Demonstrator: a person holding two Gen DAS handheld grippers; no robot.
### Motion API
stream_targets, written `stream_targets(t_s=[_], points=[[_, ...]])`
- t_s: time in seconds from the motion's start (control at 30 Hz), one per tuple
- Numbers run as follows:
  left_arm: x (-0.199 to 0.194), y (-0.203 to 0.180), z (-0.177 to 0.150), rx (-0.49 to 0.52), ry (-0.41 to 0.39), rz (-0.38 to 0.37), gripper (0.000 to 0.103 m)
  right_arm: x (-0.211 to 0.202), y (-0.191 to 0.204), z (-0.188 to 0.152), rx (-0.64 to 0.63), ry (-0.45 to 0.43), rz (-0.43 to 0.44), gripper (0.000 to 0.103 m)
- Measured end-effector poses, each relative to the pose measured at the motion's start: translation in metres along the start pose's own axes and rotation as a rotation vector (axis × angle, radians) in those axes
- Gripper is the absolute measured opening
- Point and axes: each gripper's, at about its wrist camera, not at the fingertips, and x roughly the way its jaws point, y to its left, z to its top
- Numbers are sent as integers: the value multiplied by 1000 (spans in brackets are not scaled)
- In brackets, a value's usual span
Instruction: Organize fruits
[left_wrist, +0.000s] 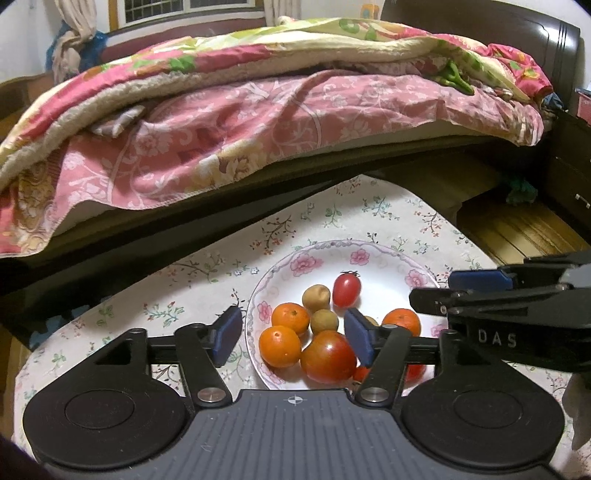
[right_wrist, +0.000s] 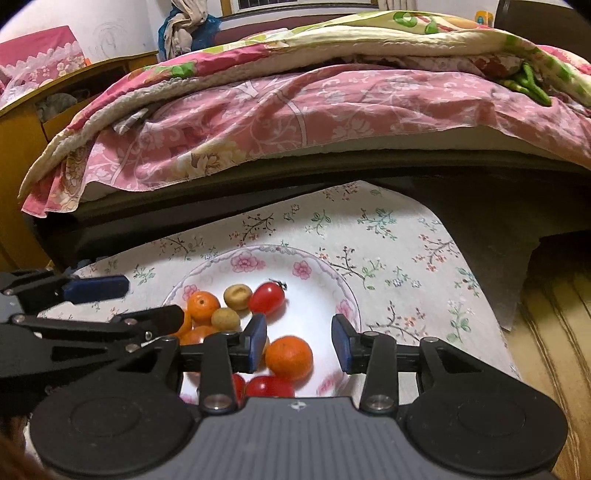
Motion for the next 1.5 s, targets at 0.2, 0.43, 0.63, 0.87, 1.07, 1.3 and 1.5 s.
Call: stream_targets(t_s=[0.2,0.43,0.63,0.87,1.07,1.3,1.5], points=[[-18,-5,-5,2,-2,21,77,-21,5,-9,4,-6,-1,42],[-34,-7,-18,-10,9,42,80,-45,6,-22,31,-22,4,47],[-52,-11,-28,-8,7,55,86,-63,10,-34,55,-28,10,48],[-71,-15,-41,-10,3,64,90,-82,21,-52,44,-29,1,48],[-85,-17,-53,-13,-1,86,96,-98,27,-67,42,-41,-10,49],[-105,-20,-68,-7,-21,133,103,-115,31,-85,72,-40,-8,50],[-119,-25,-85,-1,-11,151,103,-131,35,-103,88,-34,-4,51]])
